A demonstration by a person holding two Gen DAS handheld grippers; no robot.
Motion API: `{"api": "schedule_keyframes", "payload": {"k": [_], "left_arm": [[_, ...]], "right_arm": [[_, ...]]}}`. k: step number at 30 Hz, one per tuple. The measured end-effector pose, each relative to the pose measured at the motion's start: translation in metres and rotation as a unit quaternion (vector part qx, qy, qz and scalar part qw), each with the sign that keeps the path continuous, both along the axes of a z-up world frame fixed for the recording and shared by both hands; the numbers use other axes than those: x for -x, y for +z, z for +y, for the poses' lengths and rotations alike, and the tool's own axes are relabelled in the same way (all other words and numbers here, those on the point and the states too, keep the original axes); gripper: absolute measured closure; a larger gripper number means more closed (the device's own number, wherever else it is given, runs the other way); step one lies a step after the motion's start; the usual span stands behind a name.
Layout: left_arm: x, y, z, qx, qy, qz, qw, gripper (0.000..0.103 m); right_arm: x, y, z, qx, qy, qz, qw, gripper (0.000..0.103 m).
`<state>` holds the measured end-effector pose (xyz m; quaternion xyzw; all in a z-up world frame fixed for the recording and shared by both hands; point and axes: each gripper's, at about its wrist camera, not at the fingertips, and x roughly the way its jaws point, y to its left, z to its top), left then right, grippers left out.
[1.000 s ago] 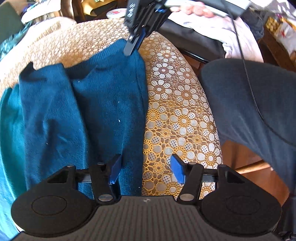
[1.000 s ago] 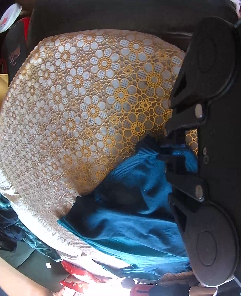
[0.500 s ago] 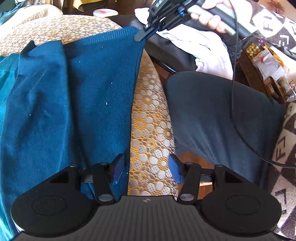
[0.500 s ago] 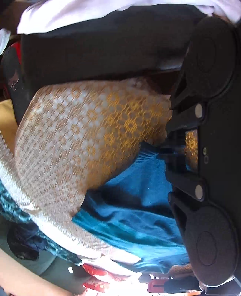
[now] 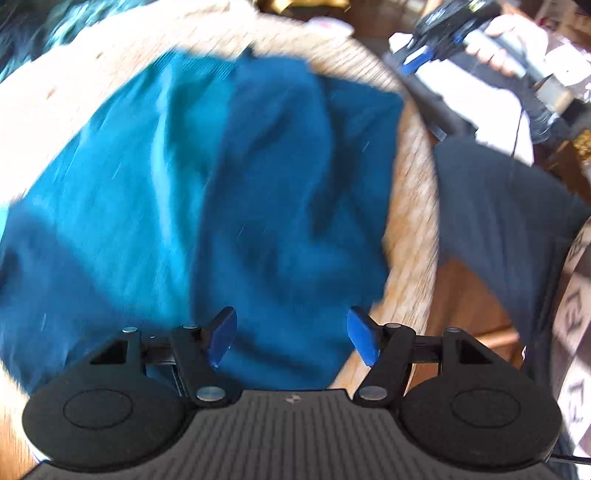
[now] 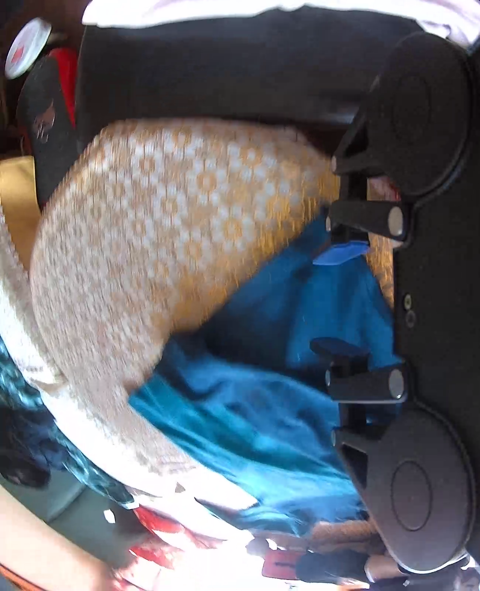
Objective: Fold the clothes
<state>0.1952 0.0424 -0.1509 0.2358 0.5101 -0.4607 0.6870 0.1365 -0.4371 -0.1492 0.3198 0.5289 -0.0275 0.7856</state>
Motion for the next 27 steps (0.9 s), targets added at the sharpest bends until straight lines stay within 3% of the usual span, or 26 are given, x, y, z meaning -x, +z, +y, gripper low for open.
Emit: {"api": "schedule_keyframes", "payload": {"k": [4,9,22,25,27], "left_arm": [[0.003,-0.019,0.029,-0.011,0.036,0.019,0.9991,0.038],[0.001,-0.038,0.056,-0.010,0.071,0.034,0.9968,0.038],[0.007,-0.043,0.084,0.008,0.068,0.076,0.9948,0.037],[-0.004,-0.027,0.089,0.015,0.062,0.045,0.9970,0.037],[-0.030,-0.006,0.098,0.032,0.100,-0.002,0.9945,0.037]], "right_arm": [[-0.018,-0.005,0.043,-0.015,0.069,-0.004,0.998,0.000],[-0.038,-0.030,0.083,-0.009,0.120,0.027,0.992,0.000],[-0.030,-0.052,0.073,0.017,0.099,0.071,0.992,0.000],[-0.042,-0.041,0.080,0.028,0.122,0.087,0.988,0.000],[-0.058,-0.024,0.087,0.035,0.146,0.065,0.987,0.000]]}}
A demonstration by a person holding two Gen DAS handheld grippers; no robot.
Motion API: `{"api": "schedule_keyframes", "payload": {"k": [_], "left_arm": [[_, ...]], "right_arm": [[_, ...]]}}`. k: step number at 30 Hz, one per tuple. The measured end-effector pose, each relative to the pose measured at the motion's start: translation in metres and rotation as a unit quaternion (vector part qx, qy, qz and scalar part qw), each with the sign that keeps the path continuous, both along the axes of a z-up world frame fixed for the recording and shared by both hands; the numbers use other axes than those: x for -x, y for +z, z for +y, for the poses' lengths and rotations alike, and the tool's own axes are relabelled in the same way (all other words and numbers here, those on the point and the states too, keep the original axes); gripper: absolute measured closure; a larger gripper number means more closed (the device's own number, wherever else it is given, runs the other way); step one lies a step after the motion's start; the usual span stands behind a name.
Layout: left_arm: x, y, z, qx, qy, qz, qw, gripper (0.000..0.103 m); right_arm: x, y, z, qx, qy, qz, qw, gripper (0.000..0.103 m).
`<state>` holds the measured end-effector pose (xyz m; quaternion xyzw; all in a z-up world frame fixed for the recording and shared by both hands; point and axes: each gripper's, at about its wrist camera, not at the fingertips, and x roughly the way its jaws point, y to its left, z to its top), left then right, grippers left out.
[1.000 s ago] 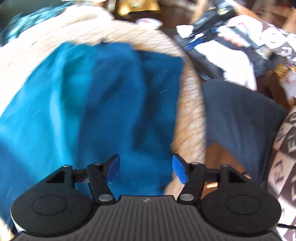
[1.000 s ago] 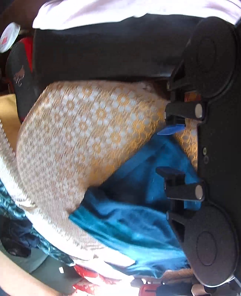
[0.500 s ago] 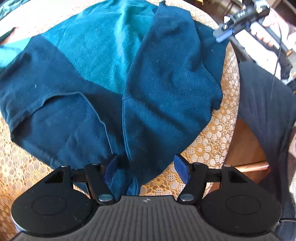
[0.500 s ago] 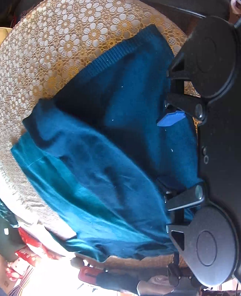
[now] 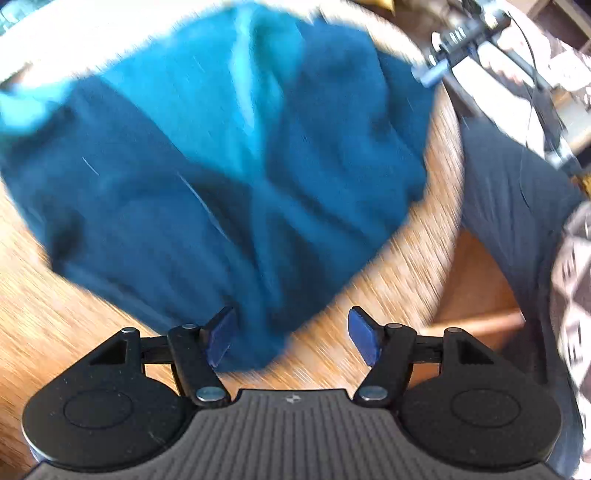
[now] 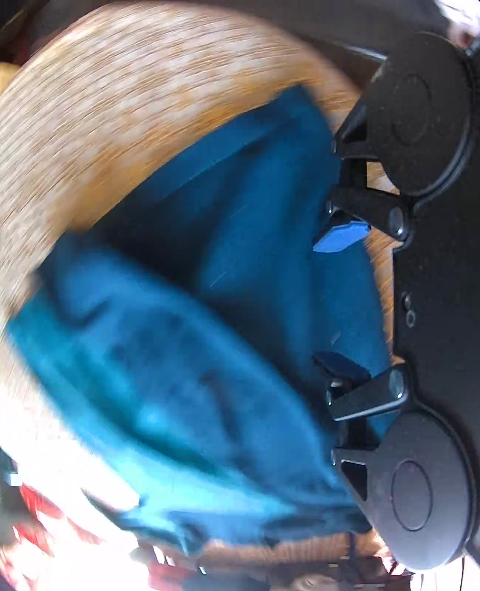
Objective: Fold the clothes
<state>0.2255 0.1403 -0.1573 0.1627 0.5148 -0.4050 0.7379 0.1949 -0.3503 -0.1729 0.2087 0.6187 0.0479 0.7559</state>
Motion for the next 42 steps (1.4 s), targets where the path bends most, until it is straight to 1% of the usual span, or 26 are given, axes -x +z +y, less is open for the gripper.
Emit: {"api": "schedule_keyframes", "payload": {"k": [1,3,5,7,9,13,16,18,20,22,24,27,28,30,32,34,35,36,37,38,41,42], "left_arm": [[-0.020,0.007,0.006,0.002,0.033,-0.013,0.9994,0.036],[-0.061,0.019,0.018,0.004,0.100,-0.036,0.9943,0.036],[-0.106,0.020,0.028,-0.029,0.170,-0.045,0.9840,0.036],[-0.145,0.016,0.034,-0.067,0.217,-0.048,0.9727,0.036],[-0.176,0.011,0.037,-0.087,0.241,-0.048,0.9655,0.036],[-0.219,0.002,0.037,-0.098,0.249,-0.034,0.9629,0.036],[-0.246,-0.005,0.037,-0.110,0.258,-0.022,0.9596,0.036],[-0.262,-0.010,0.043,-0.110,0.271,-0.020,0.9560,0.036],[-0.279,-0.015,0.052,-0.104,0.295,-0.015,0.9499,0.036],[-0.291,-0.019,0.058,-0.097,0.306,-0.009,0.9469,0.036],[-0.298,-0.021,0.057,-0.103,0.306,-0.014,0.9463,0.036],[-0.305,-0.024,0.057,-0.097,0.312,-0.018,0.9449,0.037],[-0.306,-0.025,0.058,-0.093,0.313,-0.013,0.9452,0.042],[-0.309,-0.027,0.059,-0.086,0.318,-0.011,0.9442,0.048],[-0.312,-0.030,0.061,-0.072,0.321,0.000,0.9442,0.052],[-0.312,-0.033,0.061,-0.067,0.318,0.005,0.9456,0.073],[-0.311,-0.034,0.061,-0.067,0.318,0.003,0.9457,0.074],[-0.309,-0.034,0.060,-0.064,0.314,-0.002,0.9471,0.078],[-0.307,-0.033,0.058,-0.059,0.304,-0.008,0.9510,0.089],[-0.304,-0.030,0.056,-0.053,0.293,-0.016,0.9544,0.091],[-0.298,-0.022,0.051,-0.040,0.280,-0.040,0.9583,0.096],[-0.295,-0.020,0.048,-0.040,0.269,-0.051,0.9608,0.098]], "right_arm": [[-0.011,0.010,0.004,0.003,0.009,-0.015,1.000,0.000],[-0.038,0.026,0.016,0.001,0.023,-0.042,0.999,0.000],[-0.070,0.039,0.032,-0.003,0.041,-0.063,0.997,0.000],[-0.101,0.049,0.052,0.001,0.066,-0.080,0.995,0.000],[-0.132,0.055,0.077,0.009,0.097,-0.092,0.991,0.000],[-0.180,0.056,0.126,0.029,0.146,-0.105,0.983,0.000],[-0.201,0.046,0.153,0.037,0.171,-0.104,0.979,0.000],[-0.212,0.040,0.171,0.043,0.187,-0.104,0.976,0.000],[-0.220,0.034,0.184,0.047,0.203,-0.107,0.972,0.000],[-0.227,0.028,0.195,0.050,0.219,-0.105,0.969,0.000],[-0.234,0.023,0.204,0.052,0.229,-0.101,0.967,0.000],[-0.243,0.018,0.216,0.054,0.243,-0.099,0.963,0.000],[-0.247,0.017,0.221,0.056,0.246,-0.102,0.962,0.000],[-0.256,0.017,0.230,0.054,0.251,-0.111,0.960,0.000],[-0.270,0.020,0.241,0.045,0.247,-0.124,0.960,0.000],[-0.288,0.025,0.253,0.039,0.241,-0.127,0.961,0.000],[-0.297,0.027,0.259,0.037,0.238,-0.130,0.962,0.000],[-0.307,0.029,0.265,0.040,0.234,-0.135,0.962,0.000],[-0.316,0.032,0.272,0.046,0.228,-0.141,0.962,0.000],[-0.325,0.033,0.278,0.052,0.224,-0.146,0.962,0.000],[-0.352,0.039,0.294,0.059,0.208,-0.159,0.963,0.000],[-0.361,0.041,0.299,0.062,0.205,-0.162,0.963,0.000]]}}
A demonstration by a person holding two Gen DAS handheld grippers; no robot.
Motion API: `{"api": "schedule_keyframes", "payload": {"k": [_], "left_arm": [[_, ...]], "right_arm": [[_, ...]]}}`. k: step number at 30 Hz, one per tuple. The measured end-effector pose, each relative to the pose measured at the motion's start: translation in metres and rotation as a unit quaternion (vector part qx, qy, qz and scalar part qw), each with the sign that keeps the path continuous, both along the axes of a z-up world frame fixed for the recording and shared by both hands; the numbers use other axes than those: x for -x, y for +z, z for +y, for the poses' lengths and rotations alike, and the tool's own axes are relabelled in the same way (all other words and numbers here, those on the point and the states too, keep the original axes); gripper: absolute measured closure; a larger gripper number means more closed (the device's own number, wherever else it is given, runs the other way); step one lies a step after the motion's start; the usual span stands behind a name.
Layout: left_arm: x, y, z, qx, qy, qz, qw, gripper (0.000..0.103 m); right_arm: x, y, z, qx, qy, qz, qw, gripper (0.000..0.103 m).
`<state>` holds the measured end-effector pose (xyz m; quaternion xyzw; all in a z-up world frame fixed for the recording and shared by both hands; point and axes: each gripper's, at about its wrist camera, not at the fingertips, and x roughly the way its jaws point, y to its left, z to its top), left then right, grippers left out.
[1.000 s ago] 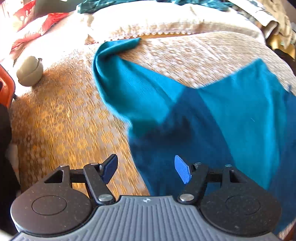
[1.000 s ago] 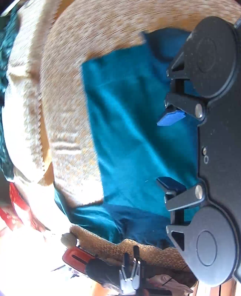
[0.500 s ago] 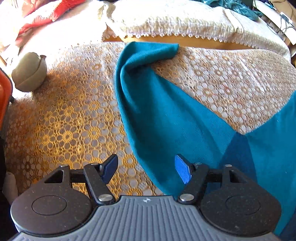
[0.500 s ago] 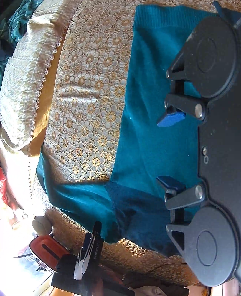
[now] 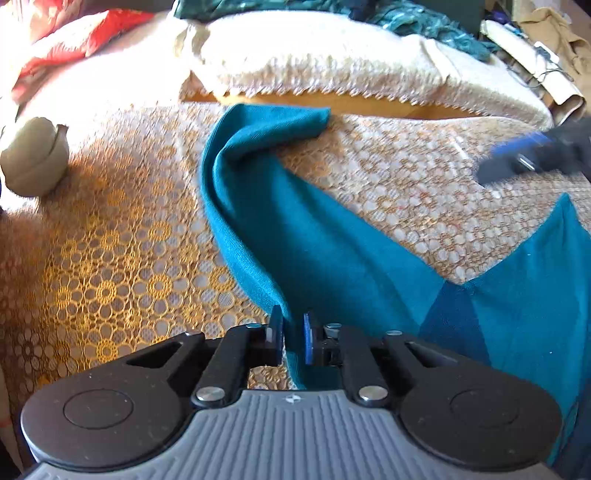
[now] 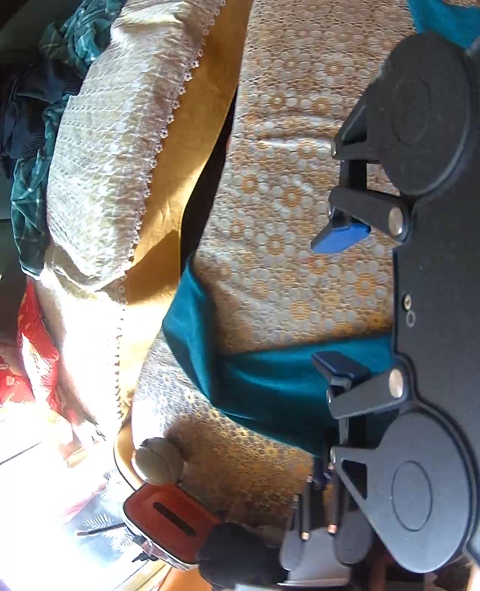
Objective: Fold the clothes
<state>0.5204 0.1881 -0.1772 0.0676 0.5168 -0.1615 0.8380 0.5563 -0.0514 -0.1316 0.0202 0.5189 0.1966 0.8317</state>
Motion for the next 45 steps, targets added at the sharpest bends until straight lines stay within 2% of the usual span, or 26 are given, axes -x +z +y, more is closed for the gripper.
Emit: {"api": "schedule_keyframes", "payload": {"k": [3,6,13,17,21,27,33,36,41,45], "left_arm": [[0.007,0.003,-0.010,-0.004,-0.022,-0.021,0.9995,0.099],[0.007,0.000,-0.007,-0.002,-0.022,-0.025,0.9995,0.102],[0.005,-0.007,0.001,-0.043,-0.023,-0.023,0.9986,0.102],[0.001,-0.011,0.004,-0.032,-0.024,-0.001,0.9992,0.101],[-0.012,-0.013,0.014,-0.006,0.012,0.038,0.9992,0.101],[-0.019,-0.013,0.015,-0.019,0.030,0.044,0.9984,0.090],[-0.019,-0.015,0.015,-0.003,0.037,0.041,0.9984,0.090],[-0.011,-0.011,0.012,-0.016,0.015,0.013,0.9997,0.101],[0.019,0.009,-0.011,-0.034,-0.029,-0.082,0.9956,0.102],[0.041,0.017,-0.038,-0.057,-0.078,-0.123,0.9877,0.103]], "right_arm": [[-0.024,0.006,0.015,0.006,-0.012,-0.011,1.000,0.000],[-0.042,0.010,0.027,0.002,-0.021,-0.012,1.000,0.000],[-0.048,0.003,0.045,0.011,0.008,-0.017,1.000,0.000],[-0.046,-0.006,0.045,0.011,0.016,-0.008,1.000,0.000],[-0.047,-0.014,0.042,0.013,0.016,0.000,1.000,0.000],[-0.048,-0.012,0.039,0.013,0.020,-0.003,1.000,0.000],[-0.050,-0.011,0.039,0.014,0.022,-0.004,1.000,0.000],[-0.054,-0.008,0.040,0.013,0.017,-0.012,1.000,0.000],[-0.068,0.001,0.047,0.019,0.016,-0.028,0.999,0.000],[-0.081,0.008,0.060,0.016,0.005,-0.036,0.999,0.000]]}}
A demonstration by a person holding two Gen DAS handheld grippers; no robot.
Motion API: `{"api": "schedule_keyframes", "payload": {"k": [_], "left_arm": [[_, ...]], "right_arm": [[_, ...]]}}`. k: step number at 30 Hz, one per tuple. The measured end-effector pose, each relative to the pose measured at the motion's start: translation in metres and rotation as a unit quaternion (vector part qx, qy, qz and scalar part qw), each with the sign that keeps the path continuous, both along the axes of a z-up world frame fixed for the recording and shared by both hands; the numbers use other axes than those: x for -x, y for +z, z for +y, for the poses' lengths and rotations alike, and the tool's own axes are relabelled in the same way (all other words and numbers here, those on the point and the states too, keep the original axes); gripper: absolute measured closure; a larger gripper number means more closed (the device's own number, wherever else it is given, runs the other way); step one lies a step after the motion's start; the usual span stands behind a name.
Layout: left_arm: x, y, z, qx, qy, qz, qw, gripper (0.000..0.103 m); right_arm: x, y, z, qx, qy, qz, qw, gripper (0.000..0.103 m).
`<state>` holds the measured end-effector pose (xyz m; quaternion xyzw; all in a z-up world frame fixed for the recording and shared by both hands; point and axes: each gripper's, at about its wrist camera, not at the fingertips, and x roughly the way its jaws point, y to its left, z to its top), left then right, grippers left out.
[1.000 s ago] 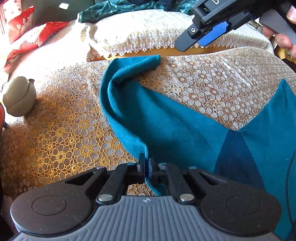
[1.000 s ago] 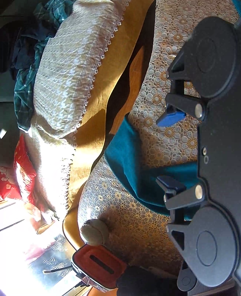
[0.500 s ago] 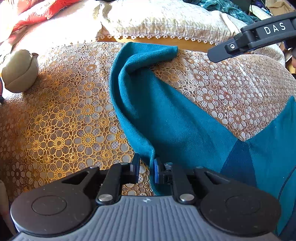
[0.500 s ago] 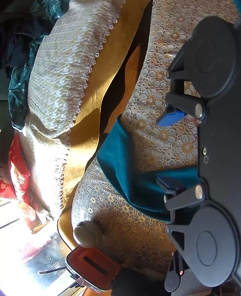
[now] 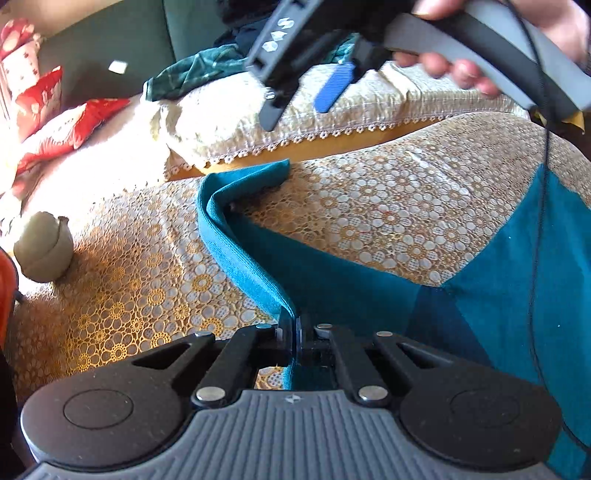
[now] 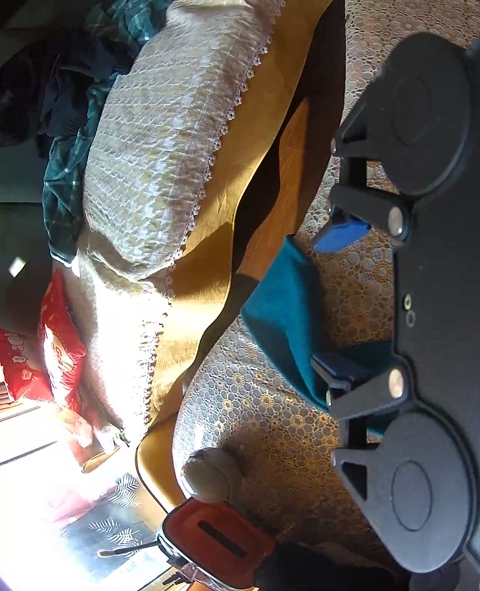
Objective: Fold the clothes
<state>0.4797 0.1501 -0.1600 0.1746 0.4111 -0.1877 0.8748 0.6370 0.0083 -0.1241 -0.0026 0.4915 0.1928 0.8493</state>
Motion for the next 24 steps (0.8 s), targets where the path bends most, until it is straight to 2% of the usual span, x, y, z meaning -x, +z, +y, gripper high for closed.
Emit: {"api": "schedule_keyframes", "payload": {"k": [2,6,9,12,16,24], "left_arm": [[0.013,0.004,-0.015,-0.012,-0.029,-0.020,0.9993,0.102],[0.029,0.001,-0.041,-0.019,-0.081,-0.024,0.9962,0.103],[0.034,-0.004,-0.052,-0.014,-0.096,-0.020,0.9950,0.102],[0.033,-0.008,-0.055,-0.007,-0.100,-0.020,0.9947,0.102],[0.033,-0.013,-0.059,0.003,-0.104,-0.020,0.9943,0.102],[0.033,-0.016,-0.057,0.016,-0.102,-0.020,0.9945,0.102]], "right_arm": [[-0.006,0.000,0.008,-0.001,-0.003,0.002,1.000,0.000],[-0.012,-0.010,0.032,0.029,0.006,0.002,1.000,0.000],[-0.019,-0.021,0.045,0.040,0.003,0.009,0.999,0.000],[-0.027,-0.033,0.051,0.030,0.009,0.026,0.999,0.000],[-0.029,-0.049,0.065,0.057,0.027,0.025,0.998,0.000],[-0.030,-0.071,0.077,0.093,0.026,0.034,0.995,0.000]]}}
